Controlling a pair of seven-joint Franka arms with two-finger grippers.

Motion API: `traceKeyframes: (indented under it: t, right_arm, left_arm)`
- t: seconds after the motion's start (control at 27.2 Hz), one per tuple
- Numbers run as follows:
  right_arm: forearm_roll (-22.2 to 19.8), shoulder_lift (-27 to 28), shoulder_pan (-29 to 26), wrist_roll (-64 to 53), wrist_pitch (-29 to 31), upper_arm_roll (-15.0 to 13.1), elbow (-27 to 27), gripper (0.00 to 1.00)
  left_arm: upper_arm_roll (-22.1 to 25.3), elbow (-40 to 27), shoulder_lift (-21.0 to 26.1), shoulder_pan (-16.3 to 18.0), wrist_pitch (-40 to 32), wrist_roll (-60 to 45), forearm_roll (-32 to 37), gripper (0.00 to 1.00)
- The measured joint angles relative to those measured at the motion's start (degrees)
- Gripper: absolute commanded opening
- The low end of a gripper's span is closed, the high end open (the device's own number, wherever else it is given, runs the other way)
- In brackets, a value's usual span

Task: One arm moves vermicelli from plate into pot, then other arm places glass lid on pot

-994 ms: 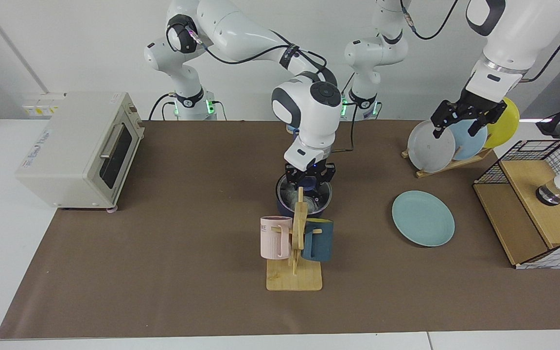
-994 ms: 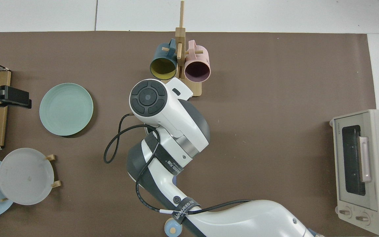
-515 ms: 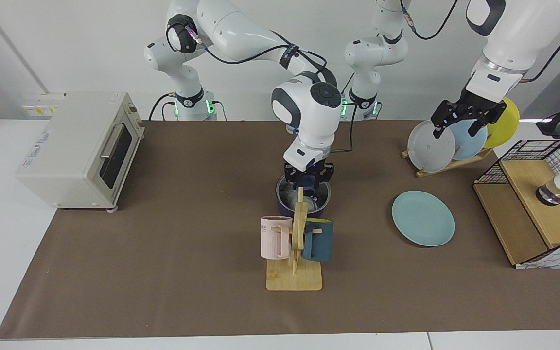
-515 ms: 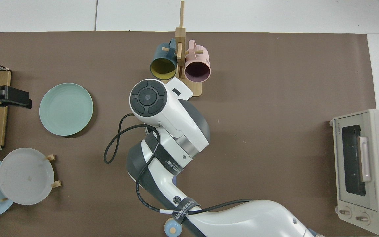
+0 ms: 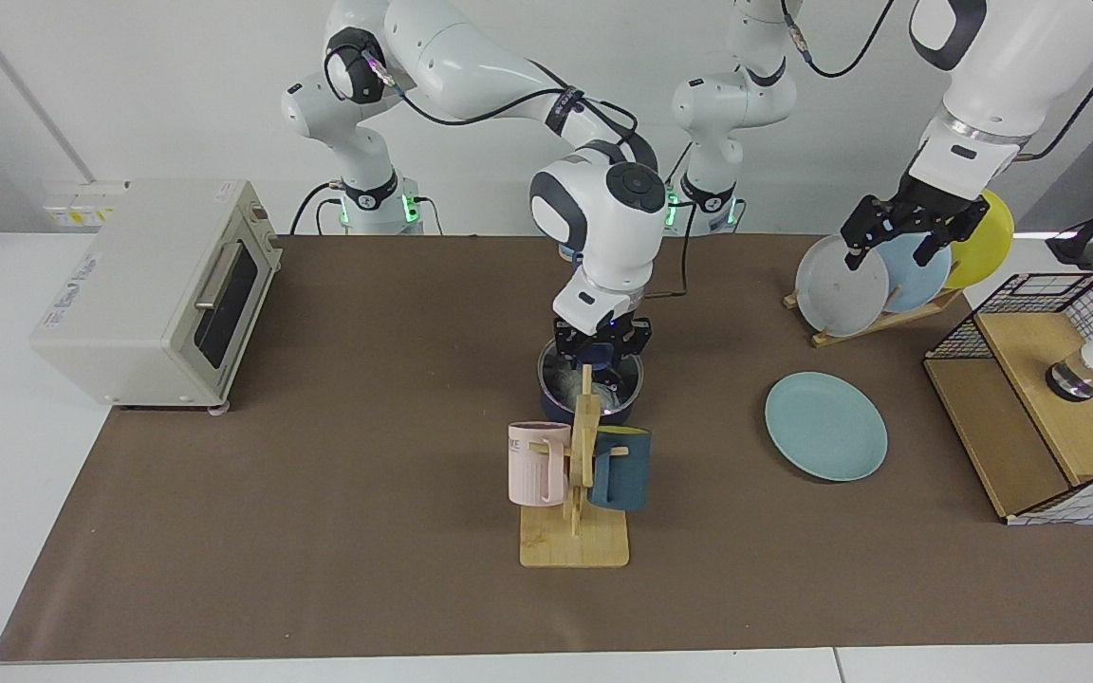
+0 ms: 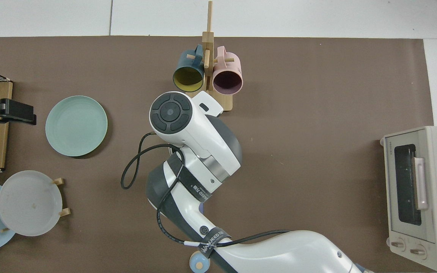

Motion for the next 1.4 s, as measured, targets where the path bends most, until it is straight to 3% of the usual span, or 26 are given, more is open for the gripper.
traceKeyframes:
  t: [0.37,0.74,1.18,1.4]
  right_arm:
    - [0.0,-0.8,0.1,0.0,-1.4,0.0,-0.1,1.0]
    - [0.0,-6.6,-1.0,0.0,-4.8,-0.7,0.0,1.0]
    - [0.1,-16.5,-11.9,-11.9,-14.9,-0.9,-0.2,1.0]
    - [0.1,-19.1,-16.9,-16.6,-15.8,-0.9,-2.3,0.99]
  left_arm:
    - [0.0,0.0,0.0,0.0,0.0,0.0,0.0,1.0]
    - [0.0,0.0,0.0,0.0,0.0,0.0,0.0,1.0]
    - [0.0,0.0,0.0,0.0,0.0,0.0,0.0,1.0]
    - [0.0,0.0,0.0,0.0,0.0,0.0,0.0,1.0]
